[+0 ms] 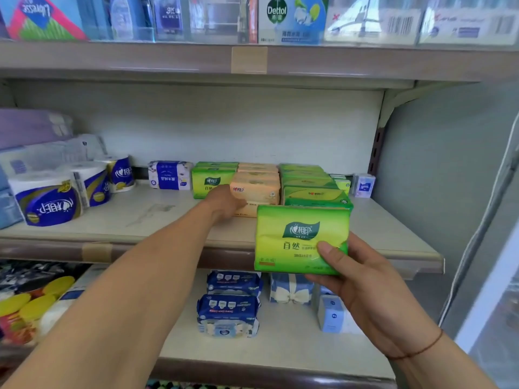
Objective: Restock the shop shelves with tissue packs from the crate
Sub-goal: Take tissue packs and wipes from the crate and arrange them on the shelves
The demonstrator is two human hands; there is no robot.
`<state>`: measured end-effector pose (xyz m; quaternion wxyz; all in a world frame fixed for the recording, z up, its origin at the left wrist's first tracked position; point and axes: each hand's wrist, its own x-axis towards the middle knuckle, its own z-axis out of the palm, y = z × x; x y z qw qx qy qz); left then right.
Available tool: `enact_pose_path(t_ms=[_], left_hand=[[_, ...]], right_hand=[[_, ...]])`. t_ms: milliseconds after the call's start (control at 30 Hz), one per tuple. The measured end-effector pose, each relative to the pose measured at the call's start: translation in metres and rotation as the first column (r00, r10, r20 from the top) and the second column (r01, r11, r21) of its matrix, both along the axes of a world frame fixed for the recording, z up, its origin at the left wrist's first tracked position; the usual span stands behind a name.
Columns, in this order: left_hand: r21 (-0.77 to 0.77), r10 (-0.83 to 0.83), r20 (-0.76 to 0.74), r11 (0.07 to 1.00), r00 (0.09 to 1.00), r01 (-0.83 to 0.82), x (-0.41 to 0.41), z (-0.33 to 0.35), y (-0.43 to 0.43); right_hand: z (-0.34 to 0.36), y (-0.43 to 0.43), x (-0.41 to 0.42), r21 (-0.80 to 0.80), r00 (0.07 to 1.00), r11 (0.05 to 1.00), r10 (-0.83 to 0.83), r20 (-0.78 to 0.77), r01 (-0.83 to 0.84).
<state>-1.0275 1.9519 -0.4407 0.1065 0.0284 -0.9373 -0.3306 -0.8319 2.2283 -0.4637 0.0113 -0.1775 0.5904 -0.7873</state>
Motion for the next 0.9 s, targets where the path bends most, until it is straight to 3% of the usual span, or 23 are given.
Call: enact_pose_path(t_ms=[133,233,300,367,433,500,600,900], left_hand=[[-0.1,0.089,0.037,0.991,0.995,-0.085,0.001,0.004,-0.003],[-0.198,0.151,-0.016,0.969,0.988,-0.151,0.033,0.018,0.006],[-0.066,0.16,-0.129,0.983,0.979,-0.17,0.066,0.026,0.012],[0.226,0.114,-0.185,0.972,0.976,-0.071,0.109,0.032,0.018],[0.495,-0.049,-0.164,0.86,0.985,0.126,0.163,0.036,0.025],[0.608,-0.263,-0.108,0.745,0.959,0.273,0.217,0.034,0.03],[0.546,-0.386,-0.033,0.766,0.922,0.34,0.277,0.018,0.038],[0.49,-0.18,-0.124,0.844,0.976,0.218,0.315,0.01,0.006]], right_hand=[[0.004,-0.001,0.002,0.0,1.0,1.0,-0.01,0.01,0.01],[0.004,-0.002,0.011,-0.003,1.0,1.0,-0.005,0.027,0.005],[0.003,0.0,0.02,-0.005,0.999,1.0,-0.003,0.036,0.003],[0.002,0.0,0.03,-0.01,0.999,1.0,0.0,0.046,0.0],[0.003,0.0,0.041,-0.016,0.999,1.0,0.006,0.046,-0.006],[0.003,-0.001,0.052,-0.015,0.999,1.0,0.013,0.041,-0.012],[-0.003,-0.006,0.068,0.002,0.999,1.0,0.02,0.044,-0.02],[-0.022,-0.014,0.097,-0.024,0.989,0.999,0.048,0.139,-0.046]])
